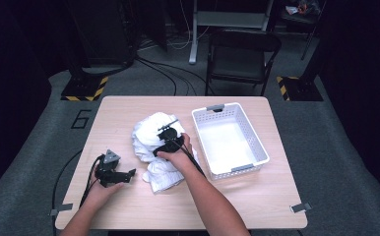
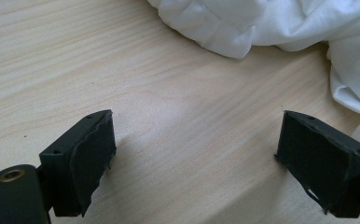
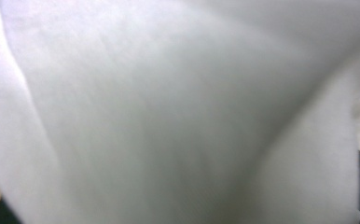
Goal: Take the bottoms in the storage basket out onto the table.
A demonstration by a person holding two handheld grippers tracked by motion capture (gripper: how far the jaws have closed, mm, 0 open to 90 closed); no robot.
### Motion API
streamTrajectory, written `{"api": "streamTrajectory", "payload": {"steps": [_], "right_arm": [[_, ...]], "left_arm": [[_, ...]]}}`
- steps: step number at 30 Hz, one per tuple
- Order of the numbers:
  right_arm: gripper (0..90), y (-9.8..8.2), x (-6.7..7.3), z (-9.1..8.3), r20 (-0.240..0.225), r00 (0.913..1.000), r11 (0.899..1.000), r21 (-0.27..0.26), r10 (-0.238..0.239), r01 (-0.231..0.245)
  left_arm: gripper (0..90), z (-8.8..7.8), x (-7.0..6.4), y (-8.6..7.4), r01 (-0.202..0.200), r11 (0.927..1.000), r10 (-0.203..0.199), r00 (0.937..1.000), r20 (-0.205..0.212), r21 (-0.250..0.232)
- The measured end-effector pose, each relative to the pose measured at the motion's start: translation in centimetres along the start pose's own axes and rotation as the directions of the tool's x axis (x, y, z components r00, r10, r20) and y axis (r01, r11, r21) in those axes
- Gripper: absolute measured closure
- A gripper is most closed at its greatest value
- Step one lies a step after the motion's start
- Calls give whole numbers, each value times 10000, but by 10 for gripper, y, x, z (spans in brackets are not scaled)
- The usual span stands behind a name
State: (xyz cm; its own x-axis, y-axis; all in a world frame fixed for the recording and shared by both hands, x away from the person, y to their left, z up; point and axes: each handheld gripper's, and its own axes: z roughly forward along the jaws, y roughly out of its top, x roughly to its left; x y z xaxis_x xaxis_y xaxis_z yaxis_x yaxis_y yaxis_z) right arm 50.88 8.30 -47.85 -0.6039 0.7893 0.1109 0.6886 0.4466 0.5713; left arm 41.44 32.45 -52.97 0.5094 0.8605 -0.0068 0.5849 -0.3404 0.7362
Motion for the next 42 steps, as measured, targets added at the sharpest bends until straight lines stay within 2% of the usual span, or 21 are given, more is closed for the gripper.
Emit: {"api": "streamTrajectory", "payload": {"steps": [2,4,7,15,17,20,22,26,31,35,36,42], "right_arm": [[141,2,-2,-5,121,9999,9999,-75,-105,106],[138,5,-3,-10,37,10000,10000,-78,-49,49],[139,10,-3,-20,13,10000,9988,-475,-91,91],[138,21,-1,-43,-111,9994,9967,-741,-331,322],[138,22,0,-48,-126,9996,9966,-792,-253,242],[142,25,0,-55,-83,9992,9962,-778,-395,387],[146,26,0,-60,-105,9988,9956,-811,-473,463],[161,29,3,-68,-531,9977,9967,-716,-424,386],[161,29,7,-76,-565,9948,9947,-629,-847,812],[147,29,7,-86,-1031,9914,9942,-790,-809,729],[147,29,6,-88,-1112,9887,9914,-950,-1008,903],[148,31,2,-103,-1082,9889,9898,-1109,-1015,895]], "left_arm": [[110,0,0,0,0,10000,0,10000,13,27],[109,0,0,0,13,10000,-13,10000,-3,-6],[109,0,0,0,18,10000,-18,10000,4,17],[109,0,-1,0,40,10000,-40,10000,-41,-46],[110,0,0,0,22,10000,-23,10000,-45,-61],[109,0,0,0,24,10000,-24,10000,9,21],[109,1,0,0,30,10000,-30,10000,-51,-89],[109,0,0,0,18,10000,-18,10000,6,13],[109,0,0,0,2,10000,-2,10000,3,-1],[109,0,0,0,20,10000,-20,10000,10,21],[109,0,0,0,-1,10000,1,10000,1,0],[109,0,0,0,-1,10000,1,10000,2,3]]}}
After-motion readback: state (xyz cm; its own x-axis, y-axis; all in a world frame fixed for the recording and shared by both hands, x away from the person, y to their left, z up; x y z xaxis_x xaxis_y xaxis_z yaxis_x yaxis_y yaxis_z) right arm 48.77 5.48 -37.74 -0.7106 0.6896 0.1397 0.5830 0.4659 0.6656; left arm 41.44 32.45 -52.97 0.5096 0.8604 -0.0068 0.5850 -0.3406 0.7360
